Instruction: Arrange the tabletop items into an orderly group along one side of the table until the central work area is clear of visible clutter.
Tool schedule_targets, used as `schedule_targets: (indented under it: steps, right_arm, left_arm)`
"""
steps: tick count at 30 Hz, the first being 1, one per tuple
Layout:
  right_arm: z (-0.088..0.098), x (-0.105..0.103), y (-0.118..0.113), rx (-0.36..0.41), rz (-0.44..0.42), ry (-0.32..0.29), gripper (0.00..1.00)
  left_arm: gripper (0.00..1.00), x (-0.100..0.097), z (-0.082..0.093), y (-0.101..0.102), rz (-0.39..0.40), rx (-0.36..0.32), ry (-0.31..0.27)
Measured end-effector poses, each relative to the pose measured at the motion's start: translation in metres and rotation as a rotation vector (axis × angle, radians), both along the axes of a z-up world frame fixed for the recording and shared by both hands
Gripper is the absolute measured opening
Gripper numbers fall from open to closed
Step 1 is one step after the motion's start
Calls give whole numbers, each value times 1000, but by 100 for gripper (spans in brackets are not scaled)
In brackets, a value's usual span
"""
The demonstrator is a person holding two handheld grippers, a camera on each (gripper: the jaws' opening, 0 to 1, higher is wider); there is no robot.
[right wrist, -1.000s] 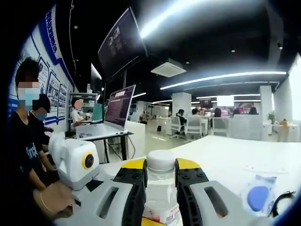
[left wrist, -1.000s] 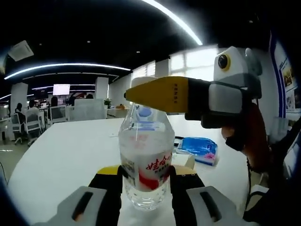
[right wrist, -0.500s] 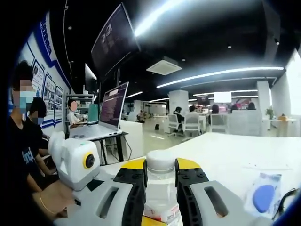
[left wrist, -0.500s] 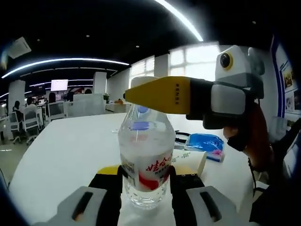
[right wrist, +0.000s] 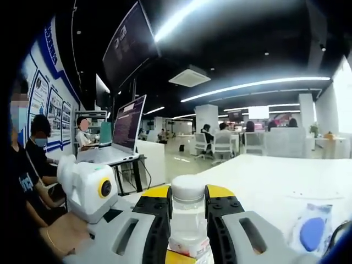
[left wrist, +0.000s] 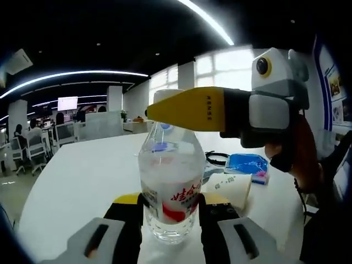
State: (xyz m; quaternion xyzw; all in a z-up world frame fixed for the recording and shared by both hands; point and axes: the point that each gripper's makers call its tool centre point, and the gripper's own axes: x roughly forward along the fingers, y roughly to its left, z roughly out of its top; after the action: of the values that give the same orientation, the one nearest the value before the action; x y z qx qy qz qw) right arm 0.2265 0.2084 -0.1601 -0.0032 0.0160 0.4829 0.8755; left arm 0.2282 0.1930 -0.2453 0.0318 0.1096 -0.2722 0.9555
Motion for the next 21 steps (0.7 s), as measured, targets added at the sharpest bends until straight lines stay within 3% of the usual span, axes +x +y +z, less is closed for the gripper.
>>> schedule_targets:
  steps: [21]
  right_arm:
    - [-9,15,14,-47,0,35,20]
  left_arm:
    - [38,14,-8,13,-21,-13,57]
